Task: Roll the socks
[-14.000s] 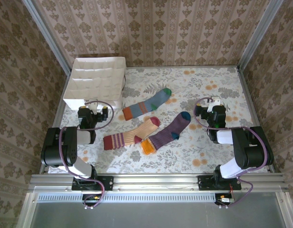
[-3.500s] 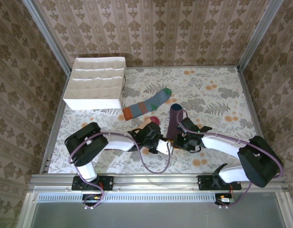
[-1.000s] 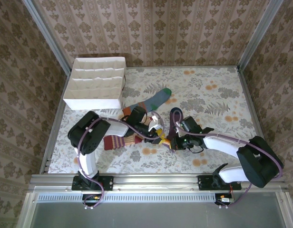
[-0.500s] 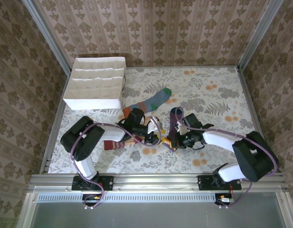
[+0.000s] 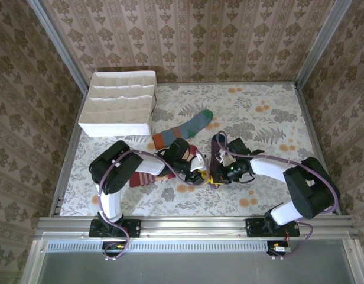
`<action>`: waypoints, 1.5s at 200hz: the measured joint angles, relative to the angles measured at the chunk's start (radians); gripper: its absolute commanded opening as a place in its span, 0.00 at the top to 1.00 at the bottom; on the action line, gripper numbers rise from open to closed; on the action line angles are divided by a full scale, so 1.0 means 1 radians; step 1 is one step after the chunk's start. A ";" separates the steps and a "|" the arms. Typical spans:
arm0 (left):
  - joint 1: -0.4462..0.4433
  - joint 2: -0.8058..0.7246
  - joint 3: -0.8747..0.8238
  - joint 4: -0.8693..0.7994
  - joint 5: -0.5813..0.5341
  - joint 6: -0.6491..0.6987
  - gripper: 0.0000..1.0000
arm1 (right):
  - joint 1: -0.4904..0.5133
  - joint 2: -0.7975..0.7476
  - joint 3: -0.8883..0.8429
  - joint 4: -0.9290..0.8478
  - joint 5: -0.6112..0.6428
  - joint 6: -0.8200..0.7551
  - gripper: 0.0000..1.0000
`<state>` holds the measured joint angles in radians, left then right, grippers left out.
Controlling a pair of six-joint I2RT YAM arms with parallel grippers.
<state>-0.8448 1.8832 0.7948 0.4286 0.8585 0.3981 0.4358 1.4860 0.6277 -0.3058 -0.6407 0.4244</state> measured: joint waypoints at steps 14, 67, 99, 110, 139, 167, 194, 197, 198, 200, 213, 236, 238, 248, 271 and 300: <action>0.001 0.001 0.008 -0.028 0.002 0.005 1.00 | -0.002 0.000 0.002 -0.011 -0.002 -0.006 0.98; 0.005 0.016 0.119 -0.228 0.008 -0.003 1.00 | -0.011 -0.056 -0.018 -0.011 0.025 0.009 0.56; 0.005 0.088 0.232 -0.338 0.008 -0.064 1.00 | -0.013 -0.141 -0.050 0.008 0.080 0.021 0.58; 0.005 0.095 0.245 -0.354 0.008 -0.092 1.00 | -0.013 -0.146 -0.051 0.013 0.097 0.024 0.60; 0.005 0.099 0.256 -0.374 0.004 -0.160 1.00 | -0.013 -0.146 -0.051 0.010 0.151 0.025 0.63; 0.003 0.106 0.263 -0.376 0.003 -0.223 1.00 | -0.012 -0.146 -0.051 0.003 0.198 0.026 0.67; -0.001 0.121 0.277 -0.368 0.004 -0.272 1.00 | -0.009 -0.146 -0.051 -0.008 0.227 0.031 0.80; -0.002 0.122 0.277 -0.365 0.003 -0.275 1.00 | -0.009 -0.146 -0.051 -0.009 0.230 0.028 0.81; -0.002 0.122 0.277 -0.365 0.003 -0.275 1.00 | -0.008 -0.145 -0.051 -0.010 0.232 0.031 0.82; -0.003 0.122 0.277 -0.364 0.003 -0.277 1.00 | -0.008 -0.145 -0.051 -0.010 0.233 0.034 0.83; -0.010 0.123 0.277 -0.350 -0.006 -0.287 1.00 | -0.005 -0.139 -0.049 -0.018 0.248 0.037 0.86; -0.019 0.123 0.274 -0.325 -0.029 -0.291 1.00 | -0.005 -0.111 -0.014 -0.055 0.266 0.034 0.92; -0.019 0.123 0.273 -0.323 -0.030 -0.291 1.00 | -0.005 -0.106 -0.010 -0.060 0.266 0.034 0.93; -0.019 0.123 0.269 -0.311 -0.035 -0.291 0.96 | -0.005 -0.087 0.010 -0.080 0.268 0.035 0.96; -0.021 0.114 0.246 -0.280 -0.049 -0.274 0.88 | -0.005 -0.050 0.047 -0.117 0.267 0.038 0.99; -0.031 0.069 0.180 -0.222 -0.098 -0.206 0.82 | -0.005 -0.011 0.084 -0.149 0.256 0.043 1.00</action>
<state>-0.8761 1.9518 0.9745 0.2062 0.7601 0.1925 0.4309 1.4754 0.7120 -0.4549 -0.3843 0.4675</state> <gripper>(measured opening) 0.163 0.066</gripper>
